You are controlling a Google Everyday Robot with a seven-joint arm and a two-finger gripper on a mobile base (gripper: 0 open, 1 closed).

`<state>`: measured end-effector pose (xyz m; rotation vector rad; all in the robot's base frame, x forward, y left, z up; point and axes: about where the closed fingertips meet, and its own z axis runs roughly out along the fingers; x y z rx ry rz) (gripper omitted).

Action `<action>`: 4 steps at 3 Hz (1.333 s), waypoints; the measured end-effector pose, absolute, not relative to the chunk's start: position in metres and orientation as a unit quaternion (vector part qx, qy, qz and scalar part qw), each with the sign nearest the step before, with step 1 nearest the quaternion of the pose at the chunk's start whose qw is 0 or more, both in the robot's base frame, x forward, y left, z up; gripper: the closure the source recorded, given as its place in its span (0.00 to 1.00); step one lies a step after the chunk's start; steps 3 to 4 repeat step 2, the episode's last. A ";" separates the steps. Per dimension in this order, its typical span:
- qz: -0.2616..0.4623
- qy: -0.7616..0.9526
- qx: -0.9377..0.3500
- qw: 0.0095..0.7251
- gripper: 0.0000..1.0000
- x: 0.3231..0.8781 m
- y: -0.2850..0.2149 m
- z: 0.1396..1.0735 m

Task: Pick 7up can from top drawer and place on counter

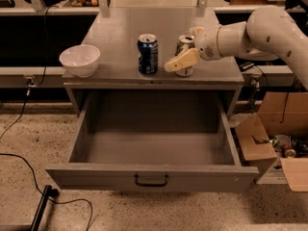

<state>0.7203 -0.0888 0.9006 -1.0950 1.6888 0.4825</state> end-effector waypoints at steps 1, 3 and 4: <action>0.200 0.720 -0.435 0.502 0.00 0.686 -0.145 0.887; 0.192 0.724 -0.424 0.509 0.00 0.676 -0.172 0.887; 0.192 0.724 -0.424 0.509 0.00 0.676 -0.172 0.887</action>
Offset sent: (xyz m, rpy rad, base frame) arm -0.0870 -0.1412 -0.0188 0.0560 0.0072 -0.0957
